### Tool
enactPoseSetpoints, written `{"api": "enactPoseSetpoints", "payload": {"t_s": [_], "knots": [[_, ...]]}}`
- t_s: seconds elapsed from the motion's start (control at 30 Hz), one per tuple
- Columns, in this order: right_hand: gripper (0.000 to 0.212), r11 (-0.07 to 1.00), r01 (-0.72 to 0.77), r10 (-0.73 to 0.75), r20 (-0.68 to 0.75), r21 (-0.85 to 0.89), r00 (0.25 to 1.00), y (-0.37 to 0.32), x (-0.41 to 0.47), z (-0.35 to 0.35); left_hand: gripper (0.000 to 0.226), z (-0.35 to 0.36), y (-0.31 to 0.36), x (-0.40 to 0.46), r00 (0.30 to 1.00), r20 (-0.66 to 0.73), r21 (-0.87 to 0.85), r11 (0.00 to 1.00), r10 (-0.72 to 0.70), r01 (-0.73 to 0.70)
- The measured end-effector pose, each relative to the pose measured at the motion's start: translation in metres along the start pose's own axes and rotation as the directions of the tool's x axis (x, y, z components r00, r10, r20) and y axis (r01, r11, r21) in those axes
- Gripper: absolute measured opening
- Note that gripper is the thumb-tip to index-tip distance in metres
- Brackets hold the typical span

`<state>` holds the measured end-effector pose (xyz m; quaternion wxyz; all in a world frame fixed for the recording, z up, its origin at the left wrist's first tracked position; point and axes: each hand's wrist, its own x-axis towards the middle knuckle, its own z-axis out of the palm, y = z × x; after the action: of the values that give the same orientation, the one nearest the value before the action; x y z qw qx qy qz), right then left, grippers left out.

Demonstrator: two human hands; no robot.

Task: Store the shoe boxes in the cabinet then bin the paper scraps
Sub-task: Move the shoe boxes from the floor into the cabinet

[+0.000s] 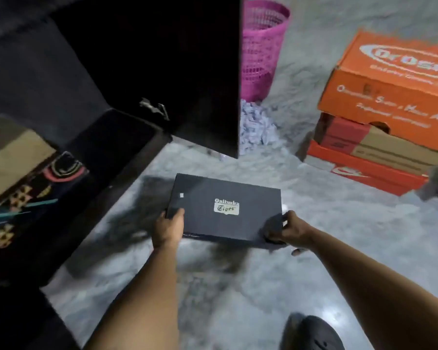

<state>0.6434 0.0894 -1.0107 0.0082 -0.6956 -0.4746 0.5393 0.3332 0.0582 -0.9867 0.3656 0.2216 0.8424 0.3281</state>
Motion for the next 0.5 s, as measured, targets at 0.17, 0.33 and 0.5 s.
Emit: {"api": "enactPoseSetpoints", "payload": {"t_s": [0.17,0.33,0.5], "knots": [[0.069,0.962,0.26,-0.266,0.076,0.08,0.961,-0.145,-0.006,0.057,0.043,-0.129,0.029,0.027,0.964,-0.267,-0.162,0.986,0.003,-0.047],[0.061,0.804,0.564,-0.573,-0.009,0.187,0.82,-0.287,-0.018,0.079,0.053,-0.217,0.067,0.047,0.834,-0.551,-0.308,0.93,-0.003,-0.2],[0.063,0.577,0.78,-0.763,-0.18,0.242,0.62,-0.389,-0.015,0.127,0.049,-0.27,0.076,0.084,0.624,-0.781,-0.346,0.831,0.002,-0.435]]}}
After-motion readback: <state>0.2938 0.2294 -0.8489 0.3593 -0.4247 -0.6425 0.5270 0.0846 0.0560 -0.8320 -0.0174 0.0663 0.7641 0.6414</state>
